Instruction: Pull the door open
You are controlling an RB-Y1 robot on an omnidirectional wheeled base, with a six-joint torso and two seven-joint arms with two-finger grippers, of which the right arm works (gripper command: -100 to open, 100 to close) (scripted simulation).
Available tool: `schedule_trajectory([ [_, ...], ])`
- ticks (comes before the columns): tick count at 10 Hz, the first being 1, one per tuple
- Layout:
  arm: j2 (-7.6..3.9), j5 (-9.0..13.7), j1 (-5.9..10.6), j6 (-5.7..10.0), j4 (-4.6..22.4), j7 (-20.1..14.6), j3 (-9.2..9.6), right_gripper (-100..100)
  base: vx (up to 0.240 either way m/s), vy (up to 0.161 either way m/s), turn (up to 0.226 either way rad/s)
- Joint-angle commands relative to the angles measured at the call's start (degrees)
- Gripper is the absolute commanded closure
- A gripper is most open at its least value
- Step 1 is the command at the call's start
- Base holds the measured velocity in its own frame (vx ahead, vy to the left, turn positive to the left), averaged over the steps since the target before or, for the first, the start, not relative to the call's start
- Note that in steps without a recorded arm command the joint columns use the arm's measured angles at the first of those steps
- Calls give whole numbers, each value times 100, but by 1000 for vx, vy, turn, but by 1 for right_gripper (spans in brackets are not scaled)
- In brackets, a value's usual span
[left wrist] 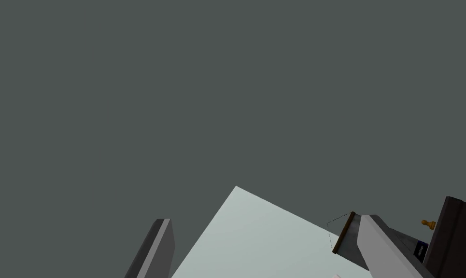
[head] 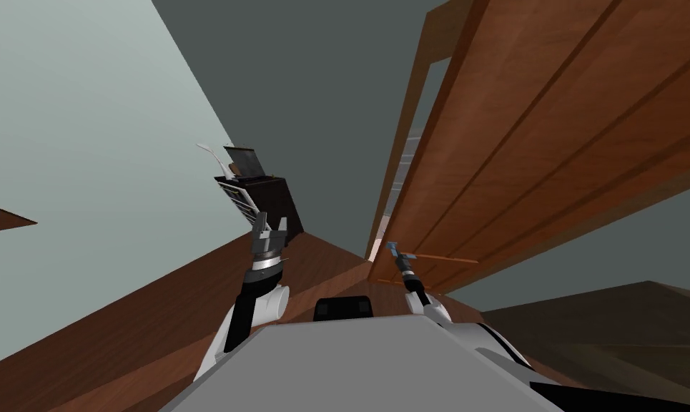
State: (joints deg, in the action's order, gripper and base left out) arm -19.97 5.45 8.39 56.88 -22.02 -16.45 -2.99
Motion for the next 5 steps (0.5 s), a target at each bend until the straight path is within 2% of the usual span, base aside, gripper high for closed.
schedule_trajectory([
  [1,-44,-67,-61,84,-34,-108,95,100,-261,-62,94],
  [5,-221,-272,-219,351,-75,-443,381,100,-246,-60,91],
])
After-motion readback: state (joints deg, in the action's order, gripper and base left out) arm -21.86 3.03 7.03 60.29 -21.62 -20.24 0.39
